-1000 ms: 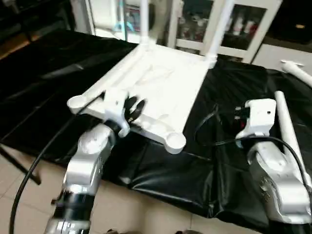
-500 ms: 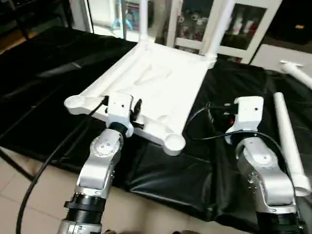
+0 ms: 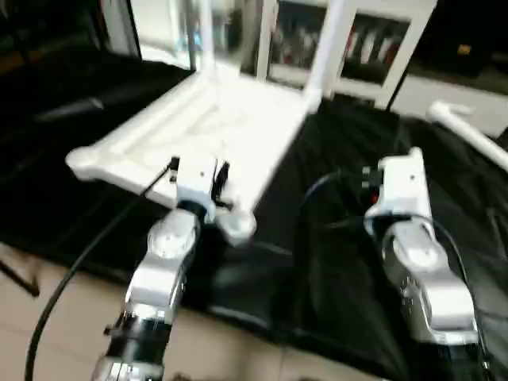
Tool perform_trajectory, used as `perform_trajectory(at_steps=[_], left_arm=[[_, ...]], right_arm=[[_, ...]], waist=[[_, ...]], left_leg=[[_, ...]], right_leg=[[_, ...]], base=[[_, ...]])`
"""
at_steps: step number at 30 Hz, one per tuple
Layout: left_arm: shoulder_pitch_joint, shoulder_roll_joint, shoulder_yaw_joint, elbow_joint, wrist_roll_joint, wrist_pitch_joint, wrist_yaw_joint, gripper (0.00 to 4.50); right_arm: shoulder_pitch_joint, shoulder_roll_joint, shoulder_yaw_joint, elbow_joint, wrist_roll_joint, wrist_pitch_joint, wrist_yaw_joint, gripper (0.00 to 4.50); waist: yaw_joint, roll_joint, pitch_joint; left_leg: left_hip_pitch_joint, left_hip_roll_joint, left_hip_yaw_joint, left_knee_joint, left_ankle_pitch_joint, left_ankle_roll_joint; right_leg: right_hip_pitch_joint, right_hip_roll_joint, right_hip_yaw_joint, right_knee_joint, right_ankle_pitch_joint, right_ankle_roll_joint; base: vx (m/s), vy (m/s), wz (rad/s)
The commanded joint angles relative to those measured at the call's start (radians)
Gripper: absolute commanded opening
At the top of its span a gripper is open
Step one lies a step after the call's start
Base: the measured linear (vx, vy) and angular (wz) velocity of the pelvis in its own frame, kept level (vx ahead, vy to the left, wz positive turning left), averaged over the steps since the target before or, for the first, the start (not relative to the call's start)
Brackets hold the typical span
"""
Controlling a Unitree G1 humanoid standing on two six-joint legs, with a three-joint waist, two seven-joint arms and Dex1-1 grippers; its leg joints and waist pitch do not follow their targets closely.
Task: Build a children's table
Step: Pick table leg
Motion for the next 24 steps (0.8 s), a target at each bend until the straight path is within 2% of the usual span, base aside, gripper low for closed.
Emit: perform_trajectory(at_steps=[1, 2, 3, 4, 5, 6, 7, 8, 9, 10, 11, 12, 13, 14, 15, 16, 17, 18, 19, 20, 21, 22, 23, 24], left_arm=[[-0.020, 0.008, 0.002, -0.016, -0.014, 0.019, -0.006, 1.39], [-0.030, 0.024, -0.015, -0.009, -0.005, 0.007, -0.021, 1.39], [-0.031, 0.029, -0.022, -0.009, 0.001, 0.008, -0.029, 1.39], [-0.030, 0.033, -0.029, -0.014, -0.004, -0.003, -0.052, 1.39], [-0.028, 0.034, -0.031, -0.017, -0.009, -0.010, -0.064, 1.39], [-0.023, 0.038, -0.040, -0.034, -0.023, -0.004, -0.094, 1.39], [-0.020, 0.043, -0.048, -0.051, -0.037, 0.013, -0.126, 1.39], [-0.017, 0.051, -0.058, -0.065, -0.050, 0.016, -0.157, 1.39], [-0.016, 0.053, -0.061, -0.068, -0.054, 0.018, -0.167, 1.40], [-0.015, 0.059, -0.065, -0.081, -0.060, 0.016, -0.187, 1.40], [-0.016, 0.059, -0.060, -0.088, -0.061, 0.018, -0.184, 1.40], [-0.016, 0.056, -0.052, -0.091, -0.066, 0.007, -0.176, 1.40], [-0.016, 0.056, -0.050, -0.092, -0.065, -0.006, -0.168, 1.40], [-0.016, 0.056, -0.049, -0.092, -0.065, -0.013, -0.164, 1.40], [-0.018, 0.057, -0.046, -0.089, -0.053, -0.010, -0.144, 1.40], [-0.019, 0.058, -0.046, -0.088, -0.050, -0.009, -0.140, 1.40], [-0.017, 0.058, -0.035, -0.085, -0.043, -0.007, -0.127, 1.40], [-0.016, 0.054, -0.023, -0.085, -0.042, -0.012, -0.113, 1.40], [-0.015, 0.051, -0.015, -0.084, -0.041, -0.015, -0.103, 1.40], [-0.013, 0.048, 0.004, -0.086, -0.042, 0.002, -0.078, 1.40], [-0.013, 0.047, 0.010, -0.087, -0.042, 0.008, -0.070, 1.40], [-0.013, 0.046, 0.031, -0.084, -0.044, 0.009, -0.049, 1.40], [-0.013, 0.049, 0.033, -0.084, -0.041, 0.010, -0.045, 1.40], [-0.013, 0.054, 0.036, -0.085, -0.038, 0.013, -0.040, 1.40]], right_arm=[[-0.016, 0.003, -0.014, -0.002, 0.001, 0.010, 0.000, 3.89], [-0.031, 0.004, -0.020, 0.013, 0.001, 0.025, -0.004, 3.89], [-0.038, 0.002, -0.022, 0.022, -0.003, 0.032, -0.010, 3.89], [-0.048, 0.002, -0.026, 0.035, -0.007, 0.044, -0.021, 3.89], [-0.053, 0.001, -0.029, 0.042, -0.008, 0.049, -0.026, 3.89], [-0.066, 0.000, -0.041, 0.058, -0.002, 0.054, -0.030, 3.89], [-0.081, -0.003, -0.055, 0.075, 0.007, 0.057, -0.030, 3.89], [-0.093, -0.006, -0.063, 0.089, 0.018, 0.069, -0.024, 3.89], [-0.097, -0.008, -0.066, 0.093, 0.021, 0.072, -0.022, 4.05], [-0.118, -0.015, -0.075, 0.117, 0.026, 0.090, -0.021, 4.05], [-0.139, -0.022, -0.083, 0.143, 0.030, 0.107, -0.021, 4.15], [-0.158, -0.027, -0.085, 0.167, 0.023, 0.111, -0.025, 4.25], [-0.172, -0.031, -0.087, 0.186, 0.015, 0.105, -0.029, 4.33], [-0.178, -0.033, -0.087, 0.195, 0.011, 0.099, -0.031, 4.41], [-0.188, -0.032, -0.089, 0.207, 0.021, 0.096, -0.013, 4.47], [-0.190, -0.033, -0.089, 0.208, 0.023, 0.096, -0.009, 4.47], [-0.192, -0.031, -0.077, 0.204, 0.033, 0.092, 0.018, 4.47], [-0.186, -0.027, -0.065, 0.192, 0.036, 0.092, 0.031, 4.47], [-0.177, -0.020, -0.055, 0.178, 0.037, 0.082, 0.037, 4.47], [-0.167, -0.006, -0.050, 0.164, 0.053, 0.081, 0.049, 4.47], [-0.165, -0.002, -0.049, 0.161, 0.058, 0.080, 0.053, 4.47], [-0.154, 0.016, -0.045, 0.144, 0.079, 0.090, 0.065, 4.47], [-0.149, 0.018, -0.039, 0.140, 0.081, 0.090, 0.068, 4.47], [-0.144, 0.021, -0.032, 0.134, 0.082, 0.091, 0.072, 4.47]], waist=[[0.034, -0.032, -0.057], [0.034, -0.024, -0.053], [0.031, -0.026, -0.051], [0.029, -0.016, -0.043], [0.027, -0.014, -0.036], [0.018, -0.012, -0.016], [-0.002, 0.001, -0.014], [-0.002, 0.001, -0.014], [-0.019, 0.027, -0.013], [-0.043, 0.054, -0.018], [-0.055, 0.055, -0.015], [-0.061, 0.051, -0.014], [-0.064, 0.037, -0.006], [-0.066, 0.027, -0.003], [-0.060, 0.013, -0.002], [-0.059, 0.010, -0.004], [-0.057, 0.007, -0.005], [-0.056, 0.009, -0.007], [-0.058, 0.003, -0.008], [-0.056, -0.003, -0.010], [-0.054, -0.001, -0.009], [-0.056, -0.003, -0.003], [-0.056, -0.001, -0.001], [-0.059, 0.001, -0.006]], left_leg=[[-0.004, -0.039, 0.000, -0.027, -0.022, -0.058], [-0.012, -0.027, -0.025, -0.020, -0.063, -0.048], [-0.015, -0.027, -0.039, -0.007, -0.077, -0.039], [-0.023, -0.028, -0.067, 0.019, -0.091, -0.050], [-0.017, -0.026, -0.077, 0.022, -0.097, -0.065], [0.016, -0.022, -0.082, -0.010, -0.084, -0.092], [0.057, -0.015, -0.061, -0.109, -0.084, -0.082], [0.057, -0.015, -0.061, -0.109, -0.084, -0.082], [0.104, 0.028, -0.062, -0.165, -0.232, -0.070], [0.112, 0.074, -0.078, -0.204, -0.371, -0.103], [0.095, 0.092, -0.082, -0.230, -0.432, -0.142], [0.091, 0.086, -0.079, -0.233, -0.446, -0.148], [0.090, 0.063, -0.055, -0.225, -0.471, -0.160], [0.089, 0.051, -0.043, -0.216, -0.474, -0.165], [0.103, 0.027, -0.017, -0.191, -0.449, -0.168], [0.099, 0.027, -0.015, -0.191, -0.422, -0.164], [0.084, 0.034, -0.017, -0.198, -0.367, -0.156], [0.080, 0.037, -0.018, -0.201, -0.345, -0.155], [0.073, 0.043, -0.021, -0.209, -0.323, -0.152], [0.073, 0.046, -0.018, -0.212, -0.309, -0.150], [0.080, 0.046, -0.016, -0.211, -0.327, -0.150], [0.094, 0.044, -0.015, -0.213, -0.406, -0.157], [0.103, 0.043, -0.016, -0.214, -0.455, -0.160], [0.115, 0.043, -0.017, -0.218, -0.494, -0.150]], right_leg=[[0.112, -0.135, 0.111, -0.178, -0.089, 0.144], [0.122, -0.179, 0.159, -0.198, -0.223, 0.246], [0.121, -0.196, 0.175, -0.207, -0.283, 0.259], [0.122, -0.230, 0.189, -0.222, -0.385, 0.207], [0.116, -0.233, 0.189, -0.229, -0.427, 0.155], [0.096, -0.198, 0.146, -0.246, -0.530, 0.029], [0.091, -0.097, 0.069, -0.246, -0.565, -0.098], [0.091, -0.097, 0.069, -0.246, -0.565, -0.098], [0.056, -0.032, 0.026, -0.220, -0.473, -0.107], [0.064, -0.007, 0.014, -0.187, -0.241, -0.129], [0.086, -0.014, 0.005, -0.166, -0.065, -0.135], [0.091, -0.022, 0.005, -0.165, -0.030, -0.139], [0.088, -0.043, 0.014, -0.193, -0.103, -0.140], [0.084, -0.052, 0.021, -0.206, -0.189, -0.134], [0.064, -0.072, 0.028, -0.239, -0.456, -0.090], [0.066, -0.076, 0.028, -0.243, -0.490, -0.075], [0.074, -0.079, 0.028, -0.242, -0.491, -0.057], [0.078, -0.078, 0.027, -0.240, -0.462, -0.057], [0.087, -0.076, 0.025, -0.233, -0.404, -0.061], [0.085, -0.077, 0.028, -0.231, -0.366, -0.068], [0.083, -0.078, 0.029, -0.228, -0.372, -0.074], [0.078, -0.076, 0.026, -0.234, -0.441, -0.071], [0.079, -0.074, 0.021, -0.237, -0.493, -0.065], [0.090, -0.066, 0.009, -0.242, -0.509, -0.071]], base=[[-0.103, -0.205, -0.07], [-0.103, -0.205, -0.07], [-0.107, -0.121, -0.09], [-0.122, -0.063, -0.10], [-0.122, -0.063, -0.10], [-0.120, -0.004, -0.08], [-0.105, 0.067, -0.02], [-0.105, 0.067, -0.02], [-0.103, 0.101, 0.14], [-0.094, 0.105, 0.16], [-0.094, 0.105, 0.16], [-0.079, 0.111, 0.03], [-0.065, 0.084, 0.04], [-0.065, 0.084, 0.04], [0.000, 0.000, 0.00], [0.000, 0.000, 0.00], [0.000, 0.000, 0.00], [0.000, 0.000, 0.00], [0.000, 0.000, 0.00], [0.000, 0.000, 0.00], [0.000, 0.000, 0.00], [0.000, 0.000, 0.00], [0.000, 0.000, 0.00], [0.000, 0.000, 0.00]])
